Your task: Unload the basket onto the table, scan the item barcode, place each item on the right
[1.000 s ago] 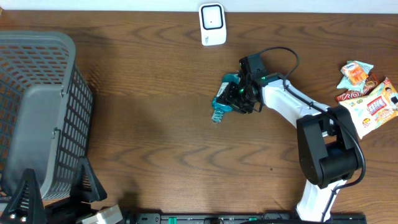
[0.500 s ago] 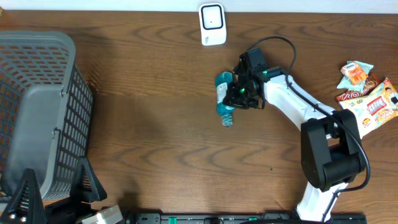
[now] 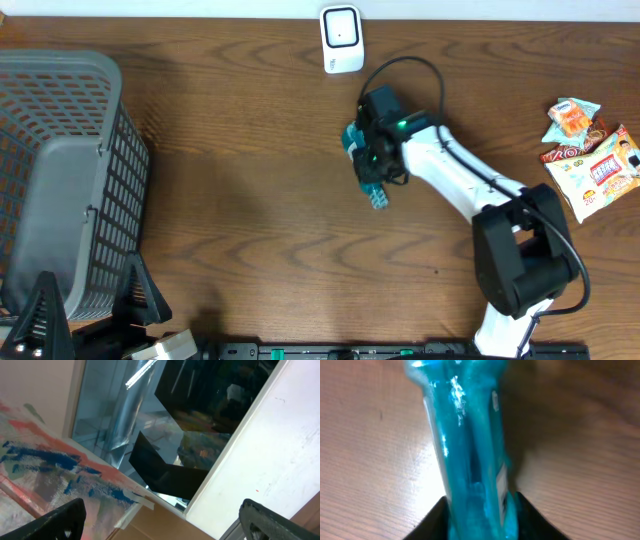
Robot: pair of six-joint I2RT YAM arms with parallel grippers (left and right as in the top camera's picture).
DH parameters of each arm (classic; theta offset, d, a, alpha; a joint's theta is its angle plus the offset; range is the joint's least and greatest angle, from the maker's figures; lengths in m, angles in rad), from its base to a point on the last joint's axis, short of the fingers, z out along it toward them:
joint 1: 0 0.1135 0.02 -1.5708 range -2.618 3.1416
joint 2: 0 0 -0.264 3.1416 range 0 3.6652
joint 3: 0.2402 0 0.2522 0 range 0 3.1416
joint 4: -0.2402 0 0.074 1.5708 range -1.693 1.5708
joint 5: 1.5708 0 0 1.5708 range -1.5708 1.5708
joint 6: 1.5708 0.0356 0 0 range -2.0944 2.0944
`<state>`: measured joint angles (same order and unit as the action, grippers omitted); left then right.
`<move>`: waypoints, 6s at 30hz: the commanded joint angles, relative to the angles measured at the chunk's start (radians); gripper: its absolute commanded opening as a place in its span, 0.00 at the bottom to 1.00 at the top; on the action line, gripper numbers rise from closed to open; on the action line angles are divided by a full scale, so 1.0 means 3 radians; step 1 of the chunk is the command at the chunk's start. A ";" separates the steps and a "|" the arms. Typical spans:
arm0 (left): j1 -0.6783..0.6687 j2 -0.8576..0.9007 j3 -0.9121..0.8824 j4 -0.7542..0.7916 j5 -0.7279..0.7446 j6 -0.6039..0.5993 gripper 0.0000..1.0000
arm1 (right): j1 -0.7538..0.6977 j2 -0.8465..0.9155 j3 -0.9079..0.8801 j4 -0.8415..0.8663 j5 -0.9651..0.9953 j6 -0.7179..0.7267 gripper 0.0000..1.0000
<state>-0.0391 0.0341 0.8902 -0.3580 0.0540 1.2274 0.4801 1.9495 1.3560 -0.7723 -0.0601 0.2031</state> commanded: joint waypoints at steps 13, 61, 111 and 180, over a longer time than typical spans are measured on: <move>0.0020 -0.0043 -0.0010 0.0027 0.0033 -0.0056 0.98 | 0.0203 0.0197 -0.0163 -0.0103 0.0281 -0.0148 0.35; 0.0276 -0.0064 -0.0215 0.0008 0.0231 -0.0055 0.98 | 0.0142 -0.0268 0.0181 -0.0237 -0.0946 -0.0432 0.01; 0.0282 -0.0106 -0.0228 -0.0258 0.0234 -0.0056 0.98 | -0.0347 -0.1573 0.0159 -0.0291 -0.0745 0.0381 0.01; 0.0282 -0.0106 -0.0228 -0.0524 0.0233 -0.0055 0.98 | 0.0365 -0.0893 -0.0559 0.0595 0.1297 0.0977 0.52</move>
<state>0.0395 0.0147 0.8288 -0.5179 0.1078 1.2270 0.5968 1.6932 1.1984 -0.6083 0.3508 0.5411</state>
